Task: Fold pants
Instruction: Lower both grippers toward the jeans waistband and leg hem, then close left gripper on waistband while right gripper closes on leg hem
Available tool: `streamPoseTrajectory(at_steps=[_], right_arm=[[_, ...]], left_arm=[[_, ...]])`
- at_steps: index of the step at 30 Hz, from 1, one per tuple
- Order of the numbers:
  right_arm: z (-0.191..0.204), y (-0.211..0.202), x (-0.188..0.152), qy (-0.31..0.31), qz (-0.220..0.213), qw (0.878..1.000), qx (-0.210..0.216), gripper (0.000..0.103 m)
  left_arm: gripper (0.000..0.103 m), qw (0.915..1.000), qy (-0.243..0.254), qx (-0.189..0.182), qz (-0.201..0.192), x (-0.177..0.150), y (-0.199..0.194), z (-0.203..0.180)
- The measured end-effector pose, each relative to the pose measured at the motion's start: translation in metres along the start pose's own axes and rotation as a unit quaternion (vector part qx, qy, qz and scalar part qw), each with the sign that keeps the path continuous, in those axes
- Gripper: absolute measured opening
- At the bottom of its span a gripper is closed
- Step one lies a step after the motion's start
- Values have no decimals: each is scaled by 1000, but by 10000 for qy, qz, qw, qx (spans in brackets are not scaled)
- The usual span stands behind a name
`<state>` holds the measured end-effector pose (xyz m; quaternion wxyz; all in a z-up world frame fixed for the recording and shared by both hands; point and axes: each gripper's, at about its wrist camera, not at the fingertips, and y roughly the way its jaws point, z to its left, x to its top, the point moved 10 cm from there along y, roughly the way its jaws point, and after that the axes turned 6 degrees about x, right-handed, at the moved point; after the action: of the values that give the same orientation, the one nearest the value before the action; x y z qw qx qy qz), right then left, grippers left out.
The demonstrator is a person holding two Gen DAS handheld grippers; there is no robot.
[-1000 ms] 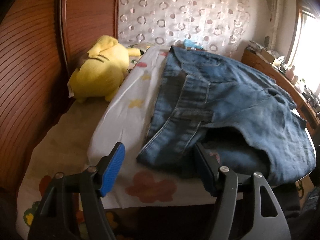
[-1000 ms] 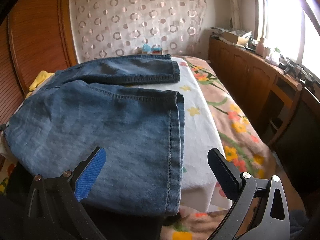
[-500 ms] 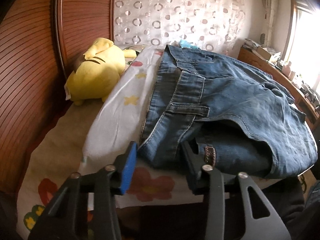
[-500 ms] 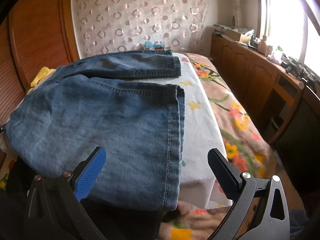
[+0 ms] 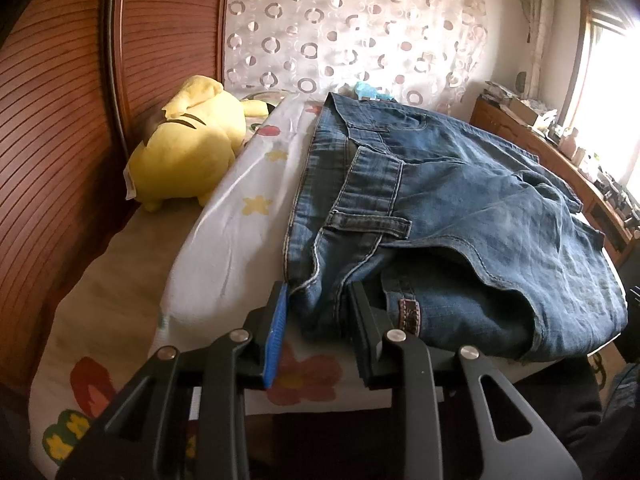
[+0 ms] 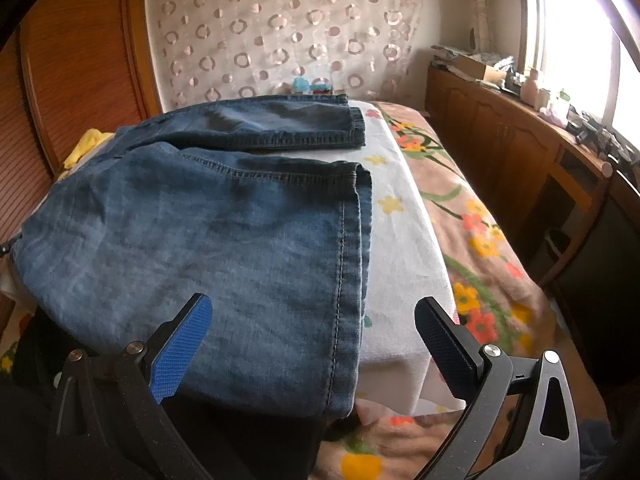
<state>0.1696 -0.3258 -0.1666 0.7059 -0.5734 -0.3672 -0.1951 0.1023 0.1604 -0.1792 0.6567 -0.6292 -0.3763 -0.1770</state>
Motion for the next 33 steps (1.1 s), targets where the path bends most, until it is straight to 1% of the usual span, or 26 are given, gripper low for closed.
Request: streamPoseTrajectory(at_steps=[6, 8, 12, 15, 16, 17, 18, 19, 20, 21, 22, 23, 25, 27, 29, 33], right_arm=[[-1, -1, -3, -68, 122, 9999, 62, 95], [-4, -2, -5, -45, 164, 9998, 70, 88], [-7, -1, -8, 3, 239, 9997, 95, 82], [-5, 0, -10, -26, 292, 9995, 134, 74], [-4, 1, -10, -45, 319, 9994, 148, 69], [-3, 2, -11, -57, 342, 9993, 148, 64], [-3, 3, -12, -74, 370, 9992, 141, 63], [-1, 5, -14, -92, 413, 9990, 156, 58], [-1, 7, -15, -102, 440, 9989, 148, 54], [-1, 7, -15, -122, 435, 9989, 115, 50], [-2, 6, -15, -166, 409, 9990, 54, 35], [-2, 5, -15, -169, 379, 9991, 57, 23], [-5, 5, -14, -110, 356, 9993, 61, 17], [-7, 4, -13, -90, 328, 9993, 130, 15], [-6, 4, -12, -132, 312, 9993, 146, 11], [-2, 1, -7, -280, 233, 9992, 161, 5]], left_arm=[[31, 10000, -2, -20, 38, -2, 3, -1], [31, 10000, 17, 1, 50, -2, 5, -1], [35, 10000, 25, 22, 72, -2, 6, -1], [37, 10000, 57, 50, 62, -2, 6, -1], [39, 9999, 68, 65, 58, -2, 7, -1], [39, 9999, 81, 72, 54, -2, 7, -1], [39, 9999, 86, 77, 59, -1, 7, -1], [39, 9999, 82, 82, 62, -2, 7, -1], [37, 9999, 96, 72, 64, -2, 7, -1], [24, 9999, 138, 12, 42, -2, 5, -4], [19, 9997, 217, 0, -55, -1, 1, -7], [17, 9995, 273, 48, -128, 2, -1, -8], [12, 9990, 357, 100, -250, 8, -8, -12], [10, 9988, 291, 50, -384, 16, -16, -13], [10, 9983, 259, 5, -513, 23, -25, -15], [9, 9968, 298, -58, -734, 40, -41, -20]])
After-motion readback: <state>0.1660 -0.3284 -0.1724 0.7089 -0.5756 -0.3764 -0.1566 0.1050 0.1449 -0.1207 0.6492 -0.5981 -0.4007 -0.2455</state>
